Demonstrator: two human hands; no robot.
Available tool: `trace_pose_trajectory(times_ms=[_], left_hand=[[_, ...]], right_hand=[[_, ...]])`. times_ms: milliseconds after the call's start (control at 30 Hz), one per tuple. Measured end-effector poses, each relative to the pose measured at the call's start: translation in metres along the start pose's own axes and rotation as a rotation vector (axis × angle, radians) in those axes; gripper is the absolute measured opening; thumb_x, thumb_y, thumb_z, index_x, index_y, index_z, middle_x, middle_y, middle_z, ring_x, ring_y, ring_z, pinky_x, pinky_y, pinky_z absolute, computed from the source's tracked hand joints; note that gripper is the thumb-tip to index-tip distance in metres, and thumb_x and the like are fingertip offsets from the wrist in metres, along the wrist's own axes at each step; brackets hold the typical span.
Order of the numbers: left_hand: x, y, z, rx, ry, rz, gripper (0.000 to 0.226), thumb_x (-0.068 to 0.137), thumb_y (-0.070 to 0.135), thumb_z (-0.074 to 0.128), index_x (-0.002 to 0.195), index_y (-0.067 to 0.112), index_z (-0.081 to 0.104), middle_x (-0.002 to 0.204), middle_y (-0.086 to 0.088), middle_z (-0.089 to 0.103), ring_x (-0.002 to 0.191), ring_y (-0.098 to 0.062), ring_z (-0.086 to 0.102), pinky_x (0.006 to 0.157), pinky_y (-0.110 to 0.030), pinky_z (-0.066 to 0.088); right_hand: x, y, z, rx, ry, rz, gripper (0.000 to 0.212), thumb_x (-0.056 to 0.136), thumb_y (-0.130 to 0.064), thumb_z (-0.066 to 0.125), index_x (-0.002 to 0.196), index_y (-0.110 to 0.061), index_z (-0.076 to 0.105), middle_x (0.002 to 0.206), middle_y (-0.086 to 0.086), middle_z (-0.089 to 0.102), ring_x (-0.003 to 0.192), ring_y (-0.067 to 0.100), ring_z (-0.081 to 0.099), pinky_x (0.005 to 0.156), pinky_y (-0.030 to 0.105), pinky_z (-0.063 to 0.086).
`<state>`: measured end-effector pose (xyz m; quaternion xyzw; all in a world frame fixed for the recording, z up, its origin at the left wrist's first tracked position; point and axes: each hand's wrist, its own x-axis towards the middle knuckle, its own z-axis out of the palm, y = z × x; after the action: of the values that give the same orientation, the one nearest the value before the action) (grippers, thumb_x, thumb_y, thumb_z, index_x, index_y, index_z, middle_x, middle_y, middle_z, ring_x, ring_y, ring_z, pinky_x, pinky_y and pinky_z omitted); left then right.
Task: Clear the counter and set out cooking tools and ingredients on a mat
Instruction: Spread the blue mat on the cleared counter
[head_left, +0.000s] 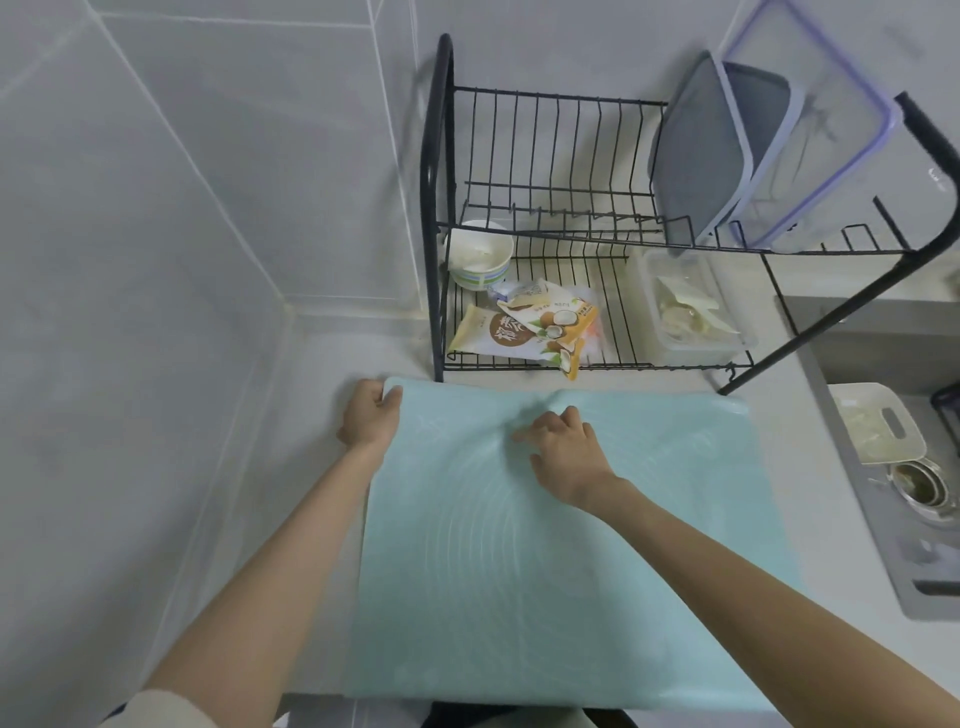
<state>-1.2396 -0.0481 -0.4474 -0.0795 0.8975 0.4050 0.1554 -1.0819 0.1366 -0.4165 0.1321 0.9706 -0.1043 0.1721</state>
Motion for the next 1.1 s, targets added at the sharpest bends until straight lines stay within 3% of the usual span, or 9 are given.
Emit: trace_pose_trajectory(times_ms=[100,200,300,433,567,667,800,933,1100], left_hand=[[-0.001,-0.001,-0.005,0.055,0.07,0.056,0.012,0.092,0.026,0.055,0.085,0.018,0.049,0.09,0.0,0.059,0.092,-0.025,0.057,0.092,-0.038,0.039],[0.0,-0.003,-0.004,0.124,0.1,0.092,0.012,0.092,0.025,0.055,0.083,0.018,0.051,0.088,-0.001,0.061,0.095,-0.026,0.057,0.09,-0.036,0.03],[0.002,-0.004,-0.001,0.214,0.102,0.079,0.012,0.092,0.028,0.055,0.085,0.018,0.055,0.099,-0.007,0.065,0.104,-0.029,0.054,0.091,-0.038,0.03],[0.007,-0.009,-0.001,0.334,0.089,0.063,0.015,0.09,0.028,0.056,0.097,0.018,0.064,0.116,-0.01,0.06,0.119,-0.032,0.043,0.097,-0.04,0.031],[0.005,-0.009,-0.008,0.279,0.094,0.053,0.027,0.086,0.018,0.059,0.113,0.018,0.059,0.126,-0.014,0.052,0.125,-0.032,0.037,0.103,-0.041,0.027],[-0.005,-0.007,-0.01,0.217,0.084,0.134,0.033,0.086,0.014,0.057,0.119,0.015,0.057,0.126,-0.012,0.054,0.124,-0.032,0.039,0.103,-0.039,0.028],[-0.03,0.008,-0.013,0.061,-0.013,0.267,0.035,0.09,0.011,0.053,0.126,0.011,0.053,0.123,-0.009,0.06,0.113,-0.028,0.054,0.097,-0.034,0.041],[-0.065,0.026,-0.014,0.005,-0.117,0.359,0.03,0.092,0.011,0.05,0.122,0.011,0.057,0.119,-0.004,0.063,0.095,-0.019,0.061,0.083,-0.024,0.042],[-0.108,0.044,-0.009,-0.042,-0.262,0.44,0.025,0.094,0.013,0.05,0.117,0.015,0.061,0.117,0.001,0.063,0.09,-0.013,0.058,0.085,-0.025,0.044]], right_hand=[[-0.001,-0.007,0.0,-0.028,-0.011,0.011,0.048,0.094,-0.015,0.042,0.14,-0.028,0.043,0.138,0.005,0.041,0.119,0.029,0.034,0.098,0.035,0.032],[-0.003,-0.012,-0.001,-0.051,-0.026,0.02,0.048,0.094,-0.017,0.042,0.141,-0.028,0.04,0.14,0.005,0.039,0.121,0.029,0.033,0.098,0.036,0.032],[-0.007,-0.013,-0.001,-0.06,-0.048,0.033,0.05,0.095,-0.018,0.042,0.143,-0.029,0.037,0.146,0.004,0.033,0.124,0.029,0.031,0.099,0.036,0.03],[-0.014,-0.012,-0.002,-0.044,-0.059,0.044,0.05,0.095,-0.019,0.042,0.143,-0.03,0.036,0.148,0.003,0.032,0.127,0.029,0.03,0.102,0.037,0.029],[-0.024,-0.008,-0.006,-0.007,-0.036,0.065,0.048,0.096,-0.021,0.043,0.143,-0.03,0.037,0.148,0.002,0.033,0.129,0.029,0.028,0.104,0.038,0.028],[-0.03,-0.003,-0.011,0.049,-0.02,0.079,0.047,0.095,-0.022,0.044,0.142,-0.029,0.039,0.148,0.001,0.034,0.131,0.028,0.028,0.105,0.038,0.028],[-0.047,0.005,-0.023,0.186,0.051,0.112,0.045,0.095,-0.022,0.046,0.14,-0.027,0.042,0.142,0.001,0.045,0.128,0.026,0.036,0.102,0.038,0.033],[-0.069,0.017,-0.034,0.336,0.149,0.155,0.04,0.096,-0.022,0.048,0.136,-0.027,0.047,0.132,-0.001,0.055,0.12,0.023,0.047,0.097,0.038,0.042],[-0.109,0.035,-0.043,0.515,0.301,0.242,0.035,0.095,-0.02,0.052,0.129,-0.026,0.053,0.123,-0.005,0.061,0.112,0.018,0.055,0.087,0.031,0.045]])
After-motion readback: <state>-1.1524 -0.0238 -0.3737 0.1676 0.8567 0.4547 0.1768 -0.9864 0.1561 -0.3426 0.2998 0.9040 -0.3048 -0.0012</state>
